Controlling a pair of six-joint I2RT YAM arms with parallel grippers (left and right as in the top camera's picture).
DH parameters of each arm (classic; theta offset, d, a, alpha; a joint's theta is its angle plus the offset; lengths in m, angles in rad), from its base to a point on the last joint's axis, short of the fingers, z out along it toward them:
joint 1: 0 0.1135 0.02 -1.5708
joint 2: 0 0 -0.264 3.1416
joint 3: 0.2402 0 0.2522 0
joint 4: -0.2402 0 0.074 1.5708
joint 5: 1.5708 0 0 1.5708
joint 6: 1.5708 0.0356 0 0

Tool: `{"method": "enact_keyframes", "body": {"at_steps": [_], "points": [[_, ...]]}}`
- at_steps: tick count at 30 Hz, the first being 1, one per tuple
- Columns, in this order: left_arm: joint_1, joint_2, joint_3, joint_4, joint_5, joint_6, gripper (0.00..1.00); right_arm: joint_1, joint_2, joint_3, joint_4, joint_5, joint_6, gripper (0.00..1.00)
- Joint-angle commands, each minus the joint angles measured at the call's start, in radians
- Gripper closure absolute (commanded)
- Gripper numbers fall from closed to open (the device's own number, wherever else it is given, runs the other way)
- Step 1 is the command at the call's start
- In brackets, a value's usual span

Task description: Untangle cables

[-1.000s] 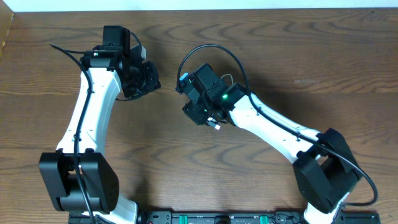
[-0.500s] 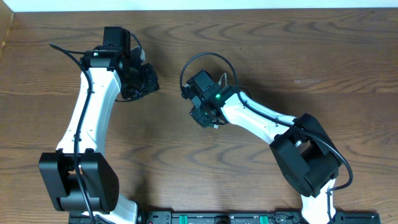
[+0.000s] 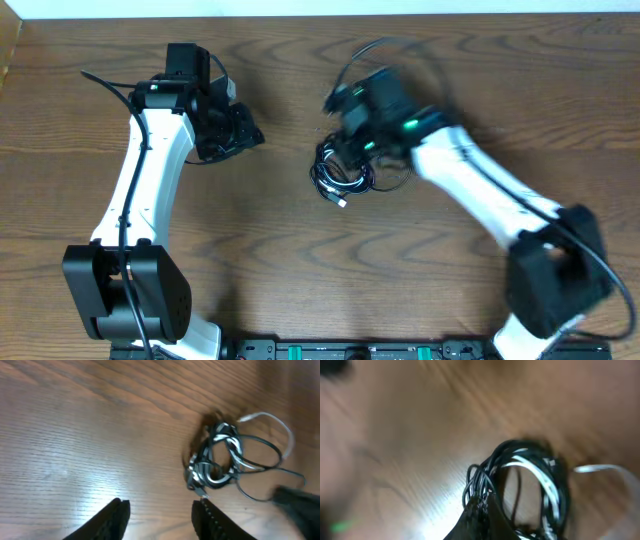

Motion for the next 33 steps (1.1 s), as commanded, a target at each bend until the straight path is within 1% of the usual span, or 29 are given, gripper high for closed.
{"method": "enact_keyframes", "body": {"at_steps": [1, 2, 3, 4, 5, 6, 7, 8, 11, 12, 13, 14, 15, 16, 17, 19, 20, 21, 22, 23, 26, 27, 33], "points": [[0.003, 0.005, 0.002, -0.002, 0.104, 0.001, 0.52, -0.069, -0.002, 0.007, -0.016, -0.243, 0.015, 0.99], [0.003, 0.005, 0.002, -0.002, 0.107, -0.003, 0.52, -0.084, 0.002, 0.007, -0.033, -0.248, 0.015, 0.99], [0.003, 0.005, 0.002, -0.002, 0.107, -0.004, 0.52, -0.091, 0.006, 0.007, -0.045, -0.247, 0.014, 0.97], [0.003, 0.005, 0.002, -0.001, 0.106, -0.005, 0.52, -0.098, 0.008, 0.006, -0.066, -0.248, 0.014, 0.89], [0.003, 0.005, 0.002, 0.002, 0.106, -0.005, 0.51, -0.097, 0.010, 0.005, -0.073, -0.248, 0.014, 0.85], [0.003, 0.005, 0.002, 0.006, 0.106, -0.005, 0.51, -0.091, 0.010, 0.003, -0.089, -0.247, 0.010, 0.72], [0.003, 0.005, 0.002, 0.010, 0.106, -0.005, 0.51, -0.084, 0.010, 0.001, -0.091, -0.247, 0.001, 0.69], [0.003, 0.005, 0.002, 0.016, 0.106, -0.006, 0.51, -0.064, 0.010, -0.003, -0.091, -0.238, -0.015, 0.63], [0.003, 0.005, 0.002, 0.024, 0.106, -0.005, 0.50, -0.010, 0.010, -0.005, -0.090, -0.125, -0.016, 0.57], [0.003, 0.005, 0.002, 0.025, 0.106, -0.005, 0.39, 0.010, 0.010, -0.005, -0.090, -0.076, -0.016, 0.55], [0.003, 0.005, 0.002, 0.026, 0.101, -0.005, 0.35, 0.045, 0.010, -0.005, -0.089, 0.023, -0.016, 0.51], [0.003, 0.005, 0.002, 0.025, 0.085, -0.005, 0.34, 0.068, 0.010, -0.005, -0.088, 0.081, -0.016, 0.48], [0.003, 0.005, 0.002, 0.024, 0.072, -0.005, 0.33, 0.081, 0.010, -0.005, -0.087, 0.109, -0.017, 0.46], [0.003, 0.005, 0.002, 0.023, 0.048, -0.005, 0.32, 0.102, 0.010, -0.005, -0.083, 0.153, -0.017, 0.42], [0.003, 0.005, 0.002, 0.023, 0.031, -0.005, 0.32, 0.117, 0.010, -0.005, -0.080, 0.179, -0.021, 0.40], [0.003, 0.005, 0.002, 0.027, -0.013, -0.005, 0.30, 0.143, 0.010, -0.005, -0.072, 0.222, -0.021, 0.26], [0.003, 0.005, 0.002, 0.031, -0.035, -0.005, 0.26, 0.157, 0.010, -0.005, -0.067, 0.241, -0.021, 0.12], [0.003, 0.005, 0.002, 0.036, -0.062, -0.005, 0.24, 0.168, 0.010, -0.005, -0.064, 0.252, -0.021, 0.01], [0.003, 0.005, 0.002, 0.040, -0.088, -0.005, 0.22, 0.174, 0.010, -0.005, -0.060, 0.251, -0.021, 0.01], [0.003, 0.005, 0.002, 0.043, -0.111, -0.005, 0.17, 0.178, 0.010, -0.006, -0.056, 0.251, -0.021, 0.01], [0.003, 0.005, 0.002, 0.043, -0.161, -0.005, 0.11, 0.184, 0.011, -0.006, -0.048, 0.251, -0.021, 0.01], [0.003, 0.005, 0.002, 0.043, -0.161, -0.005, 0.05, 0.184, 0.011, -0.006, -0.049, 0.251, -0.021, 0.01], [0.003, 0.005, 0.002, 0.043, -0.161, -0.005, 0.03, 0.184, 0.013, -0.006, -0.053, 0.251, -0.021, 0.01]]}}
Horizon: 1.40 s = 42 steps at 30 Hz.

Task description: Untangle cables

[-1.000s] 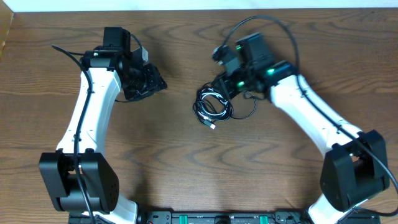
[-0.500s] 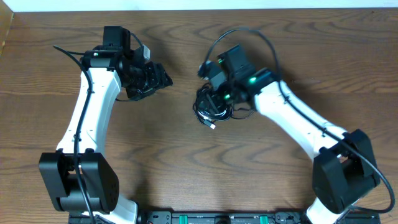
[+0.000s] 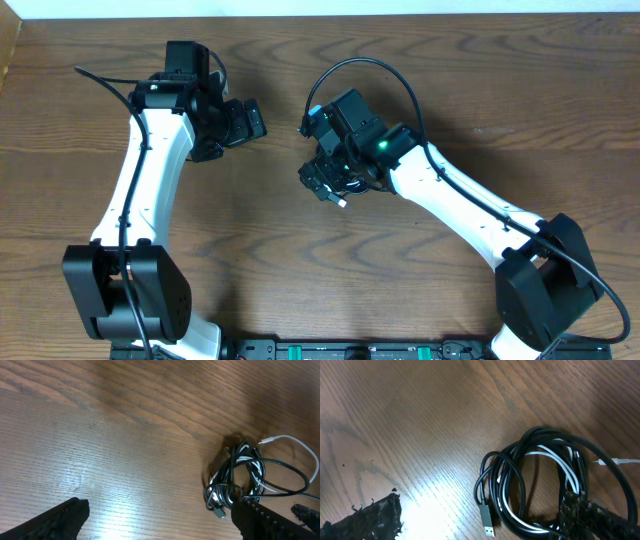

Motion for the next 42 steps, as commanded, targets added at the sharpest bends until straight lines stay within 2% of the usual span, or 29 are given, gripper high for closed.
{"method": "enact_keyframes", "body": {"at_steps": [1, 19, 27, 28, 32, 36, 37, 39, 42], "points": [[0.003, 0.005, 0.002, -0.003, -0.024, 0.007, 0.03, 0.005, 0.012, -0.007, 0.001, 0.014, -0.006, 0.01], [0.003, 0.005, 0.002, -0.003, -0.024, 0.007, 0.02, 0.004, 0.263, -0.007, 0.062, 0.014, -0.031, 0.01], [0.003, 0.005, 0.002, -0.003, -0.024, 0.007, 0.03, 0.000, 0.259, -0.006, 0.068, 0.013, -0.031, 0.02], [0.003, 0.005, 0.002, -0.003, -0.024, 0.007, 0.02, 0.000, 0.259, -0.006, 0.068, 0.013, -0.031, 0.04], [0.003, 0.005, 0.002, -0.003, -0.024, 0.007, 0.02, 0.000, 0.259, -0.006, 0.068, 0.010, -0.030, 0.24], [0.003, 0.005, 0.002, -0.003, -0.024, 0.007, 0.02, 0.000, 0.259, -0.006, 0.068, 0.010, -0.030, 0.52], [0.003, 0.005, 0.002, -0.003, -0.024, 0.007, 0.02, 0.000, 0.259, -0.006, 0.068, 0.010, -0.030, 0.69], [0.003, 0.005, 0.002, -0.003, -0.025, 0.007, 0.02, 0.000, 0.259, -0.006, 0.068, 0.010, -0.030, 0.82], [0.003, 0.005, 0.002, -0.003, -0.024, 0.007, 0.02, -0.003, 0.238, 0.004, 0.062, 0.010, -0.027, 0.85]]}}
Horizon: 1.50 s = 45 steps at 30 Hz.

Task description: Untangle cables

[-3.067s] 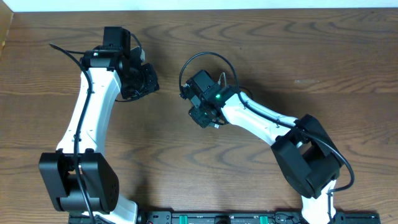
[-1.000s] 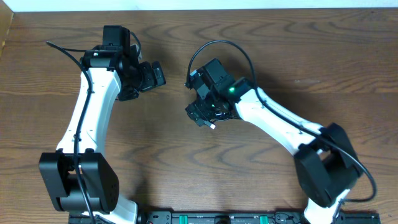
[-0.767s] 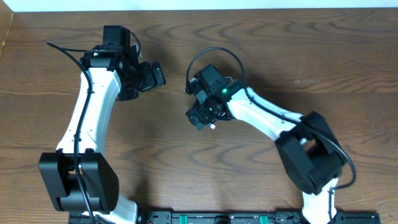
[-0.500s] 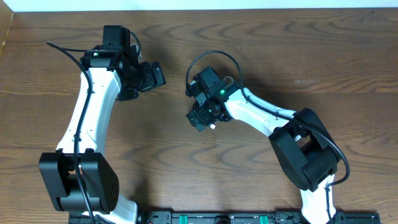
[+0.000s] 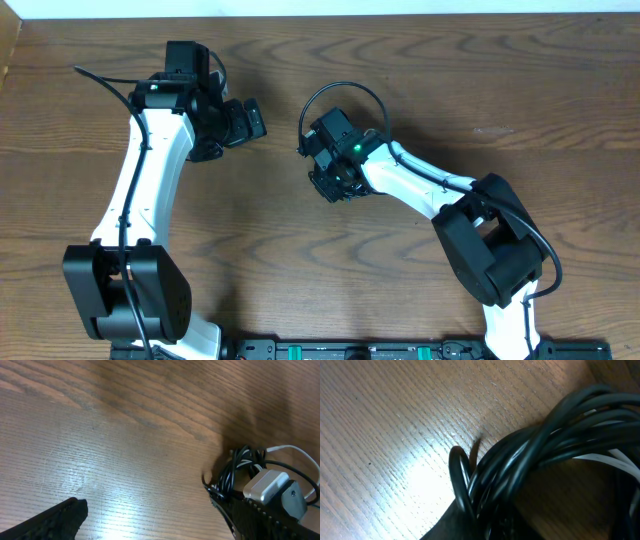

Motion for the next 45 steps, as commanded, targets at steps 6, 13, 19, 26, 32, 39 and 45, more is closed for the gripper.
{"method": "enact_keyframes", "body": {"at_steps": [6, 13, 19, 26, 32, 39, 45], "points": [[0.003, 0.005, 0.002, -0.003, -0.014, 0.007, 0.02, -0.011, -0.181, 0.022, -0.013, -0.004, -0.004, 0.99], [0.003, 0.005, 0.002, -0.003, -0.014, 0.007, 0.02, -0.058, -0.302, 0.022, -0.025, -0.196, 0.031, 0.99], [0.003, 0.005, 0.002, -0.003, -0.014, 0.007, 0.02, -0.205, -0.292, 0.016, -0.024, -0.627, 0.030, 0.99], [0.003, 0.005, 0.002, -0.003, -0.014, 0.007, 0.02, -0.340, -0.191, 0.010, -0.029, -1.007, -0.015, 0.99], [0.003, 0.005, 0.002, -0.003, -0.014, 0.007, 0.02, -0.360, -0.006, 0.007, -0.016, -1.351, -0.015, 0.99], [0.003, 0.005, 0.002, -0.003, -0.014, 0.007, 0.02, -0.338, 0.179, 0.007, -0.012, -1.310, 0.010, 0.96], [0.003, 0.005, 0.002, -0.003, -0.014, 0.007, 0.02, -0.455, 0.197, 0.007, -0.013, -1.309, 0.045, 0.87]]}}
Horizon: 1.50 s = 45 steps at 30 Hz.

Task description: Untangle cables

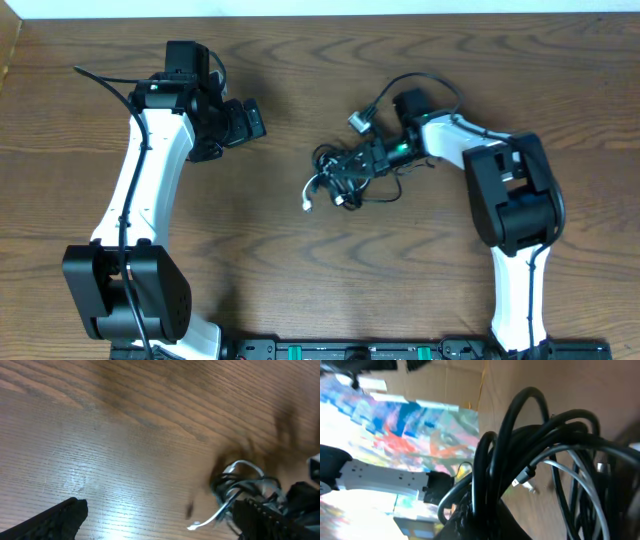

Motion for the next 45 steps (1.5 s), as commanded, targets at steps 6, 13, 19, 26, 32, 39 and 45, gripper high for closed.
{"method": "enact_keyframes", "body": {"at_steps": [6, 13, 19, 26, 32, 39, 45], "points": [[0.003, 0.005, 0.002, -0.002, -0.006, 0.007, 0.02, -0.144, 0.011, 0.004, 0.001, 0.094, 0.013, 0.67], [0.003, 0.005, 0.002, -0.003, -0.006, 0.007, 0.02, -0.195, 0.011, 0.005, 0.019, 0.251, 0.072, 0.56], [0.003, 0.005, 0.002, -0.002, -0.006, 0.007, 0.02, -0.266, -0.014, 0.013, 0.027, 0.250, 0.107, 0.50], [0.003, 0.005, 0.002, -0.003, -0.006, 0.007, 0.02, -0.253, -0.164, 0.013, 0.014, 0.406, 0.113, 0.54], [0.003, 0.005, 0.002, -0.003, -0.006, 0.007, 0.02, -0.186, -0.306, 0.013, 0.055, 0.463, 0.102, 0.99], [0.003, 0.005, 0.002, -0.003, -0.006, 0.007, 0.02, -0.069, -0.349, 0.011, 0.069, 0.484, 0.106, 0.99], [0.003, 0.005, 0.002, -0.003, -0.007, 0.007, 0.02, 0.043, -0.323, 0.011, -0.039, 0.814, 0.106, 0.99]]}}
